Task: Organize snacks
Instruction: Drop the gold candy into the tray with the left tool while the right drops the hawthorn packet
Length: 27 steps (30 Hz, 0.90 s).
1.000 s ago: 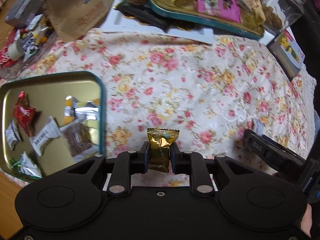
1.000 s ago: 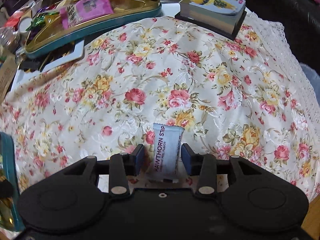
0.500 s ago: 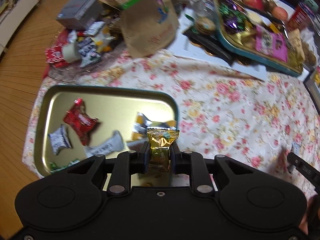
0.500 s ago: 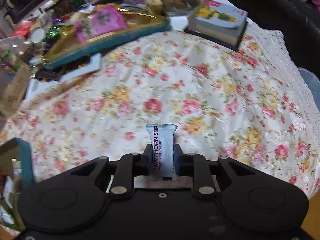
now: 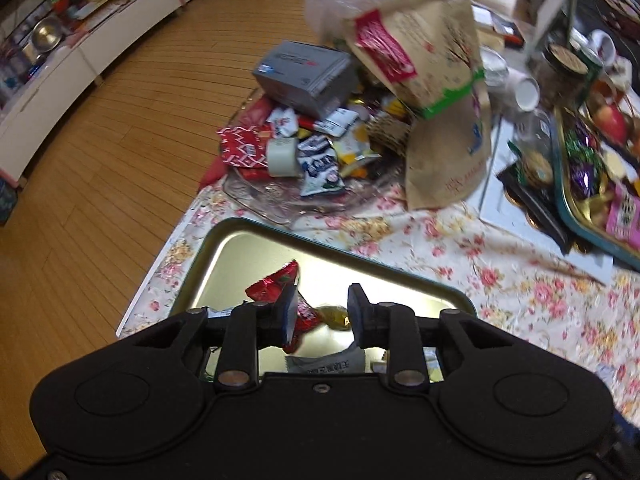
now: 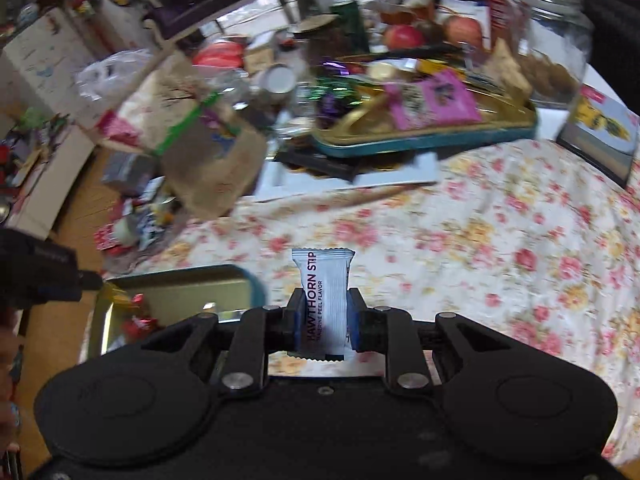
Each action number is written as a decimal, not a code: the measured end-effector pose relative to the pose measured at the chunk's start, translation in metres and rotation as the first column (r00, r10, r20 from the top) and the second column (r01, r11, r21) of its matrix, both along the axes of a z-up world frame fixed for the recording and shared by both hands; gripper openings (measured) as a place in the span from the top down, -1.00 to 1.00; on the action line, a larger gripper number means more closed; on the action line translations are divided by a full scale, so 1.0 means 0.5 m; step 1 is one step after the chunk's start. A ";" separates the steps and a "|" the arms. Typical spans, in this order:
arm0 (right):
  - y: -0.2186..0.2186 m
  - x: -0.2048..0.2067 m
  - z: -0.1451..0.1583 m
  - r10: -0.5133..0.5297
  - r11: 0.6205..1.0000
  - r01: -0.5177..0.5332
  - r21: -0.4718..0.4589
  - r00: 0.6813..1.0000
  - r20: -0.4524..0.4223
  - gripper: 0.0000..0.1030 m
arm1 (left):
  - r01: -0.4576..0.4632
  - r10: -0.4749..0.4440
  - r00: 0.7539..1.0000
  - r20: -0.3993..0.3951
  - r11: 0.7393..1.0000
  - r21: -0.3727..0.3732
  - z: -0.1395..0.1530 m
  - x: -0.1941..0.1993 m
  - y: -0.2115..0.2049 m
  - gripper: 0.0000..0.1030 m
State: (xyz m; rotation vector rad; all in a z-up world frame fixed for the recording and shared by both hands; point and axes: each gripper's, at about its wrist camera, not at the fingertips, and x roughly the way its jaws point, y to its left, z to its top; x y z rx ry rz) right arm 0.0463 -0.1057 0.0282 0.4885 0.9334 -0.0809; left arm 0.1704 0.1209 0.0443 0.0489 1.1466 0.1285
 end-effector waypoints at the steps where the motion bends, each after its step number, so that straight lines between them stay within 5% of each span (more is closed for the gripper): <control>1: 0.017 0.003 0.008 0.021 1.000 -0.021 0.004 1.000 0.011 0.55 | -0.012 0.012 1.000 -0.002 1.000 -0.018 0.004 0.001 0.008 0.26; 6: 0.093 0.016 0.027 0.115 0.993 -0.116 0.008 0.992 0.042 0.55 | -0.056 0.052 0.997 -0.049 0.994 -0.093 0.011 0.000 0.040 0.26; 15: 0.188 0.030 0.032 0.234 0.972 -0.236 0.021 0.970 0.057 0.55 | -0.089 0.081 0.991 -0.106 0.993 -0.075 0.000 -0.007 0.066 0.26; 27: 0.223 0.016 0.055 0.311 0.948 -0.316 0.016 0.940 0.143 0.31 | -0.079 0.075 0.995 -0.070 0.995 -0.062 0.016 -0.021 0.080 0.26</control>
